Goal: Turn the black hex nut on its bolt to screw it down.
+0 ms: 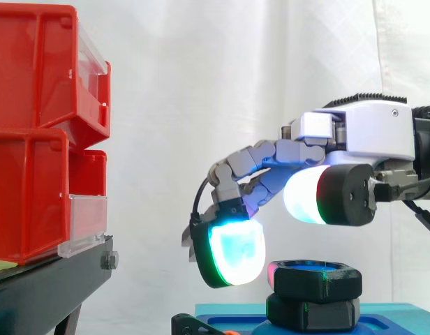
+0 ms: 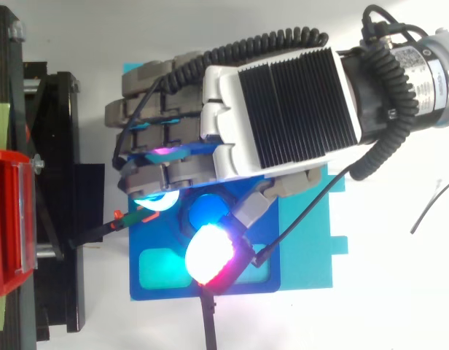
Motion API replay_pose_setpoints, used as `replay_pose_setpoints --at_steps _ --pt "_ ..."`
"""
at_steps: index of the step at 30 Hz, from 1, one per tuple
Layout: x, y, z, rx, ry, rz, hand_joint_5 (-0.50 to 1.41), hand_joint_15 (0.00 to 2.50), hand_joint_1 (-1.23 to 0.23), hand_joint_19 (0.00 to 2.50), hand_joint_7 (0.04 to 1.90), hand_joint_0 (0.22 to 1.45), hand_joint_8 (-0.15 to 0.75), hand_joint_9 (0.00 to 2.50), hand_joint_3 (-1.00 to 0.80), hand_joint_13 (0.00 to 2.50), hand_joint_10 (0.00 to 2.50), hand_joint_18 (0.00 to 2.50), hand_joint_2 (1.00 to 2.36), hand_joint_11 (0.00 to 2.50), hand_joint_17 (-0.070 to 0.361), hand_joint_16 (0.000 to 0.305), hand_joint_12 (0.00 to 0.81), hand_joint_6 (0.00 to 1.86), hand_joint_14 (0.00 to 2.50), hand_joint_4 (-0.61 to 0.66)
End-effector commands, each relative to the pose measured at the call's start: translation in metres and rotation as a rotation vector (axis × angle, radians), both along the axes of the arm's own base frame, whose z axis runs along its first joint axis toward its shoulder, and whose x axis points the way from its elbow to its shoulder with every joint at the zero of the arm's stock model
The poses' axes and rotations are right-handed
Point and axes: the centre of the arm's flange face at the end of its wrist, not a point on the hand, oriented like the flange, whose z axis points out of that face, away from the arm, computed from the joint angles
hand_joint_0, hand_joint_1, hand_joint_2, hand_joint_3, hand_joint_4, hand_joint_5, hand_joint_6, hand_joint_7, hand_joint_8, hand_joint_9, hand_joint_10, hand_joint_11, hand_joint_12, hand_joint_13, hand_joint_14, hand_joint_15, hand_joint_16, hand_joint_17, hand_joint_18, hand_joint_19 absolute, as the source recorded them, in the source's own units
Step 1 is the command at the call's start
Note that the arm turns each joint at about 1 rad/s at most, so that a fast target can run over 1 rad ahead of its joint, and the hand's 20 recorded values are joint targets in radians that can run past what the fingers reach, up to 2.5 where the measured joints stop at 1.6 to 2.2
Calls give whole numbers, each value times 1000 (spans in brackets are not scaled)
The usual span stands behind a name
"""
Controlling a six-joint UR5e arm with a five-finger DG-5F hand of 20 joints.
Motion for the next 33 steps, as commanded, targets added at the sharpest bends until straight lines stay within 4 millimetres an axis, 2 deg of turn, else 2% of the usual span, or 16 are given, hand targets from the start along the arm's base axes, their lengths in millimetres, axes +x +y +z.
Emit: replay_pose_setpoints --at_steps 1,17,26,33 --pt "3 5 4 1 -24 5 -50 214 -147 300 1312 449 233 729 -500 566 4 448 1000 80 123 55 321 501 9 140" --pt "8 40 4 9 -24 27 -52 213 -152 293 1276 449 232 728 -500 564 1 443 1000 80 123 55 319 502 9 123" --pt "5 41 -1 6 14 28 -43 210 -210 296 1354 449 235 731 -500 566 4 448 1000 87 123 55 320 500 9 125" --pt "2 39 -4 4 46 28 -44 208 -347 287 1351 438 237 730 -500 573 3 463 1000 79 125 56 325 500 9 143"
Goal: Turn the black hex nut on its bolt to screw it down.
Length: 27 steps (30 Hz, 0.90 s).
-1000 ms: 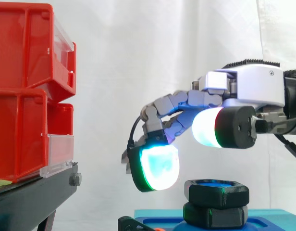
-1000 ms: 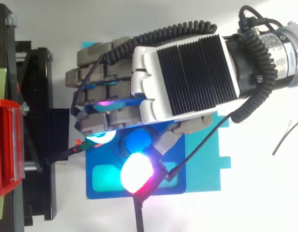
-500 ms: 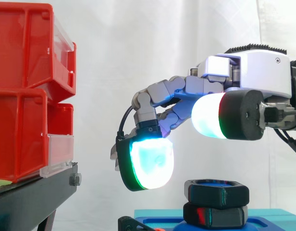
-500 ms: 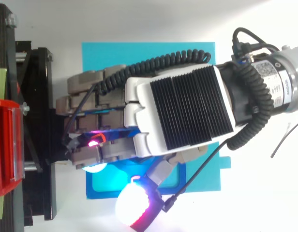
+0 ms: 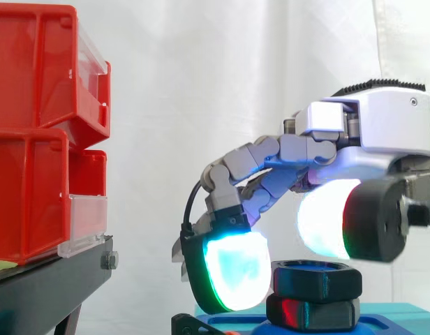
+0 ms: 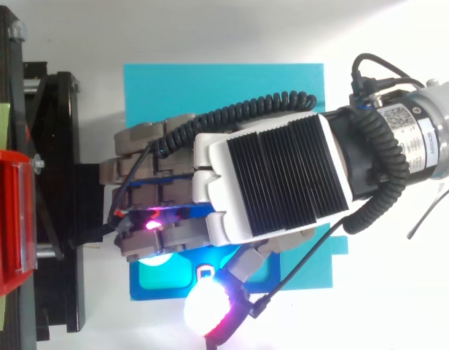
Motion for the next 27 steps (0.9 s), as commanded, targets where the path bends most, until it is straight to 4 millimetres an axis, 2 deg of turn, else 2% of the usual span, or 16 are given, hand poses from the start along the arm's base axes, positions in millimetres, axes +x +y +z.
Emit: replay_pose_setpoints --at_steps 1,10,18,27 --pt "-1 -3 -1 -2 12 -2 -44 211 -349 290 1352 438 239 730 -500 573 3 462 1000 83 125 56 325 500 9 143" --pt "-3 -9 -2 -2 17 -9 -48 205 -357 285 1337 437 238 733 -500 577 0 471 1000 74 125 56 324 520 9 140" --pt "-4 -16 -4 -15 14 -17 -47 212 -269 288 1316 438 237 740 -500 578 0 469 1000 79 125 56 323 534 9 136" --pt "-6 -25 -5 -16 17 -15 -51 212 -314 287 1323 422 244 730 -500 575 1 475 1000 80 129 58 329 509 9 150"
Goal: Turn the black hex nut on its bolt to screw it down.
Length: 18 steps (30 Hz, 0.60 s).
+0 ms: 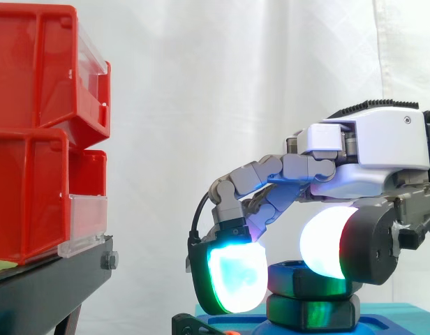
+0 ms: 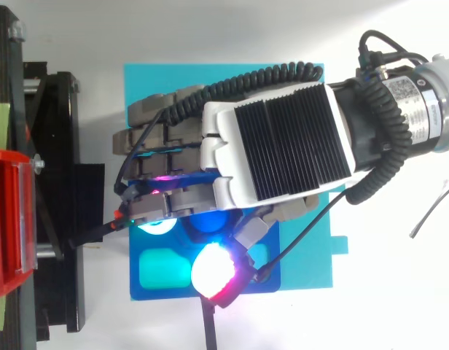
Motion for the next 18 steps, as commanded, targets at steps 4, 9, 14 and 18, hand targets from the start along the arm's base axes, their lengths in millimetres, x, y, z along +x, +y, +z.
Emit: replay_pose_setpoints --at_steps 4,9,14,18 --pt "-1 -3 0 -2 1 -2 -50 209 -331 289 1330 419 245 724 -500 576 3 475 1000 77 130 58 330 503 9 156" --pt "-1 -6 0 -2 1 1 -50 205 -330 286 1328 419 243 725 -500 574 1 474 1000 78 130 58 331 502 9 151" --pt "-2 -10 0 -2 1 5 -50 205 -326 290 1333 419 245 722 -500 573 3 472 1000 71 130 58 330 502 9 152" --pt "-2 -12 0 -2 1 5 -73 195 -407 281 1251 393 256 718 -500 574 3 482 1000 99 136 60 344 525 8 180"
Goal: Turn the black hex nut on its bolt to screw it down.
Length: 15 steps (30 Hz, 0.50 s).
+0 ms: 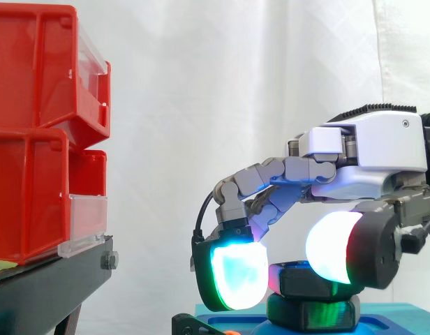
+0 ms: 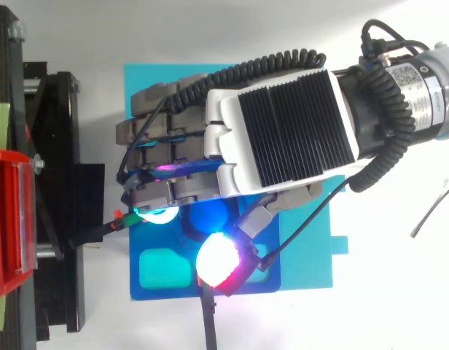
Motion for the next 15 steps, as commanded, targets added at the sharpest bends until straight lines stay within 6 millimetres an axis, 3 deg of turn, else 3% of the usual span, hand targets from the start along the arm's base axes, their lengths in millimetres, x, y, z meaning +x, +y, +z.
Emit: replay_pose_setpoints --at_steps 1,4,15 --pt "0 -1 0 0 0 0 -76 197 -414 280 1234 387 256 717 -500 574 4 478 1000 115 138 61 348 531 8 187" --pt "0 -1 0 0 0 0 -96 205 -457 268 1150 343 275 706 -500 581 3 490 1000 111 148 66 372 546 8 237" --pt "-1 -2 0 0 2 1 -103 196 -458 269 1132 293 294 690 -500 577 4 503 1000 113 160 71 393 530 7 281"
